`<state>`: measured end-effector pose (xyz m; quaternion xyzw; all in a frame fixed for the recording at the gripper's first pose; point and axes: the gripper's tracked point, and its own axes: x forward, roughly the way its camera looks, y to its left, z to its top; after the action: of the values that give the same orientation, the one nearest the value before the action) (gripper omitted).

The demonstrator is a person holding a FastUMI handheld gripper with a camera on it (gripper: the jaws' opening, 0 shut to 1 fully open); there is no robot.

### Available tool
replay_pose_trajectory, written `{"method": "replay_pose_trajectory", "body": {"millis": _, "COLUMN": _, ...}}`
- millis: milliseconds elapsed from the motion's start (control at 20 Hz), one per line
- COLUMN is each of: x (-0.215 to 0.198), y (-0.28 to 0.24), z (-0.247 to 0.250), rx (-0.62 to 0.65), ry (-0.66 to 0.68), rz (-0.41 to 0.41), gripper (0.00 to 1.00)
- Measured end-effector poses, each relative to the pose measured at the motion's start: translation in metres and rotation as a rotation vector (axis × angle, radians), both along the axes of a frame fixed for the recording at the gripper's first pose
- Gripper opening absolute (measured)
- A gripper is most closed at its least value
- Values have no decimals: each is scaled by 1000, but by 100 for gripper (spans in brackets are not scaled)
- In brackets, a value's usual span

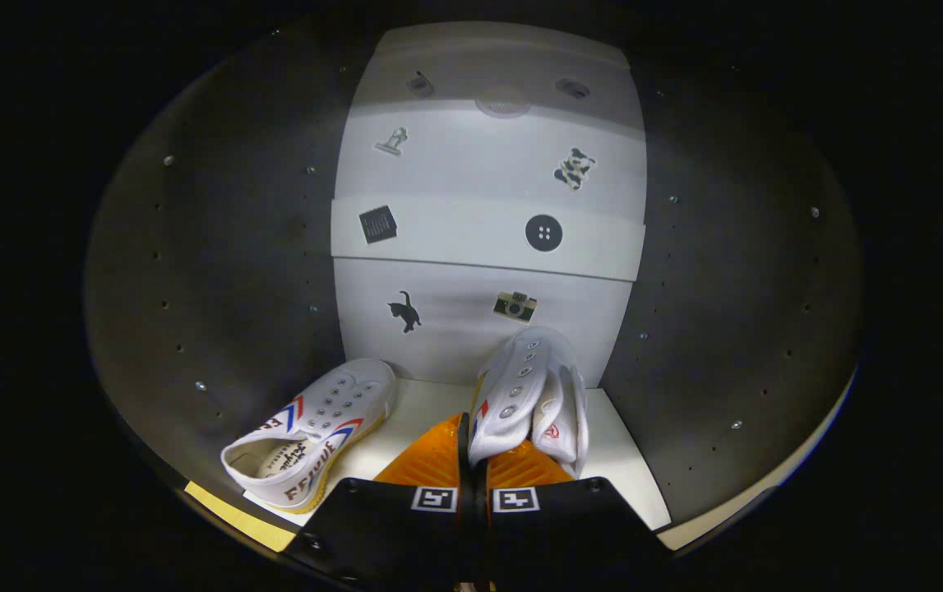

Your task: Open the shoe cabinet door, grab the shoes and put them into the shoe cabinet, then close the shoe cabinet door.

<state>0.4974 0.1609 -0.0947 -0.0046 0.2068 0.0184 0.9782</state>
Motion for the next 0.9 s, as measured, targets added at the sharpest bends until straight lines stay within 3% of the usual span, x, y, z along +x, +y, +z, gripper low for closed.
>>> {"method": "replay_pose_trajectory", "body": {"millis": 350, "x": 20, "y": 13, "z": -35, "rx": 48, "ry": 90, "rz": 0, "gripper": 2}}
{"method": "replay_pose_trajectory", "body": {"millis": 550, "x": 19, "y": 23, "z": -43, "rx": 15, "ry": 113, "rz": 21, "gripper": 8}}
{"method": "replay_pose_trajectory", "body": {"millis": 750, "x": 9, "y": 27, "z": -37, "rx": 75, "ry": 131, "rz": 17, "gripper": 15}}
{"method": "replay_pose_trajectory", "body": {"millis": 800, "x": 4, "y": 30, "z": -35, "rx": 100, "ry": 135, "rz": 29, "gripper": 17}}
{"method": "replay_pose_trajectory", "body": {"millis": 900, "x": -4, "y": 32, "z": -27, "rx": 120, "ry": 127, "rz": 38, "gripper": 39}}
